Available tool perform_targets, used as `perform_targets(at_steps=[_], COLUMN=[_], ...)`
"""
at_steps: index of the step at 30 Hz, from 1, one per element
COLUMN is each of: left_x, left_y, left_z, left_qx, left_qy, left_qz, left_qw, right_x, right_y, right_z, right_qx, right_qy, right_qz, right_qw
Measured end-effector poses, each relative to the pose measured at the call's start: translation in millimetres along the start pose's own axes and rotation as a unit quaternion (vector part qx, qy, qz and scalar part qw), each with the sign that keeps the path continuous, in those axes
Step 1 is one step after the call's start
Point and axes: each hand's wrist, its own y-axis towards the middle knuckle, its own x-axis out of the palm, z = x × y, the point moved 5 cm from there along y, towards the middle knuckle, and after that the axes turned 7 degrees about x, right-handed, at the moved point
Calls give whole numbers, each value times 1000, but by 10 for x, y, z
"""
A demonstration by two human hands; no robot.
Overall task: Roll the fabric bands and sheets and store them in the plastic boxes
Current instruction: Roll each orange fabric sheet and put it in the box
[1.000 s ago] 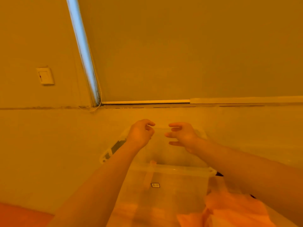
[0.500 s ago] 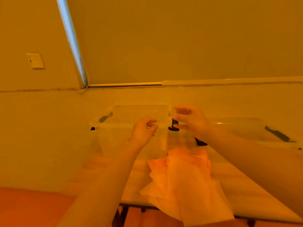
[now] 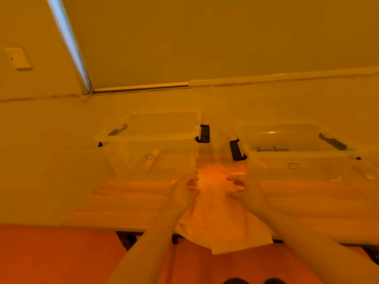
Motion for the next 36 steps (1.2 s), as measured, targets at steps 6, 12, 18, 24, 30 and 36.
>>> perform_targets(at_steps=[6,12,18,24,30,36], left_x=[207,350,468,467,317,78], left_y=[64,96,55,-1,30,112], left_z=[-104,-158,-125,-143,-72,131], left_qx=[-56,-79,-32,-2,18,35], left_qy=[-15,-72,-27,37,16,-41], left_qz=[-32,-39,-71,-48,-9,33], left_qw=[998,994,997,998,1000,998], right_x=[48,31,-37,-49,-76,-133], right_y=[66,105,135,202,207,285], right_z=[281,347,355,358,370,189], right_qx=[60,84,82,111,134,136], right_qy=[-29,17,87,147,225,255], right_qz=[-14,-10,26,19,16,-9], right_qw=[998,996,992,983,965,957])
